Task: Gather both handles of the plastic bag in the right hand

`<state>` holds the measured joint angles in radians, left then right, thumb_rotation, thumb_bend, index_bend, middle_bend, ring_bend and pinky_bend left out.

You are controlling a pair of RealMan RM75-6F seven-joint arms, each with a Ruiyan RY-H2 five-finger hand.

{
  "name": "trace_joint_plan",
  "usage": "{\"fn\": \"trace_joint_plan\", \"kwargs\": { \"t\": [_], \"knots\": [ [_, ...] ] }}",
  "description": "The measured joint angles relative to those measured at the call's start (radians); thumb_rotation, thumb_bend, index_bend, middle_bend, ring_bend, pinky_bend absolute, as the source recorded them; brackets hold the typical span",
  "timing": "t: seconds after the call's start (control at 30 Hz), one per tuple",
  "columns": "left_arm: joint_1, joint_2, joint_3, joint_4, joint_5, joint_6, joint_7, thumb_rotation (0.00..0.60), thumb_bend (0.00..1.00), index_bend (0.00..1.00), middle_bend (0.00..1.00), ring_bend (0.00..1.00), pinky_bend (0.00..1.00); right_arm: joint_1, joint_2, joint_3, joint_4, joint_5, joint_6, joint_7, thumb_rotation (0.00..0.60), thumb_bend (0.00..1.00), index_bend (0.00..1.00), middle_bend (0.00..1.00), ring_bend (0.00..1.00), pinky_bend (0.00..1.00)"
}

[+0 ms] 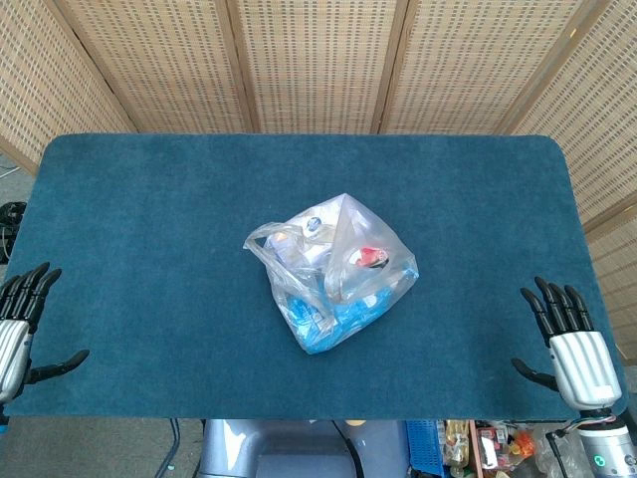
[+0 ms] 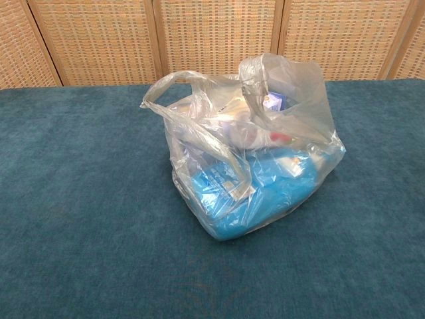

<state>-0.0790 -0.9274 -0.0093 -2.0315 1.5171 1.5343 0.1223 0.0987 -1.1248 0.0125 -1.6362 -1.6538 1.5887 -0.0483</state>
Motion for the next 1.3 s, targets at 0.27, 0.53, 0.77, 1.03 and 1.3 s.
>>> {"fn": "trace_joint_plan", "kwargs": {
  "t": [0.27,0.53,0.77,1.03,1.3],
  "knots": [
    [-0.003,0.005,-0.011,0.002,-0.006,-0.003,-0.016,0.6,0.05,0.0,0.0,0.0,0.0,0.009,0.003,-0.011,-0.01,-0.022,-0.021,0.033,0.6,0.0,0.05,0.0,0.0,0.0],
    [0.007,0.015,-0.018,0.014,-0.002,0.013,-0.059,0.6,0.05,0.0,0.0,0.0,0.0,0.092,0.03,-0.042,-0.027,-0.074,-0.146,0.289,0.6,0.0,0.06,0.0,0.0,0.0],
    [0.001,0.024,-0.03,0.017,-0.03,-0.002,-0.087,0.6,0.05,0.0,0.0,0.0,0.0,0.283,0.07,-0.054,-0.089,-0.134,-0.389,0.552,0.6,0.07,0.07,0.01,0.0,0.0],
    [-0.013,0.037,-0.043,0.022,-0.066,-0.035,-0.111,0.6,0.05,0.0,0.0,0.0,0.0,0.432,0.054,0.003,-0.16,-0.068,-0.564,0.581,0.6,0.09,0.07,0.02,0.0,0.0],
    [-0.019,0.044,-0.054,0.023,-0.087,-0.049,-0.125,0.6,0.05,0.0,0.0,0.0,0.0,0.496,0.01,0.069,-0.2,0.055,-0.64,0.532,0.6,0.09,0.07,0.03,0.0,0.0]
  ]
}}
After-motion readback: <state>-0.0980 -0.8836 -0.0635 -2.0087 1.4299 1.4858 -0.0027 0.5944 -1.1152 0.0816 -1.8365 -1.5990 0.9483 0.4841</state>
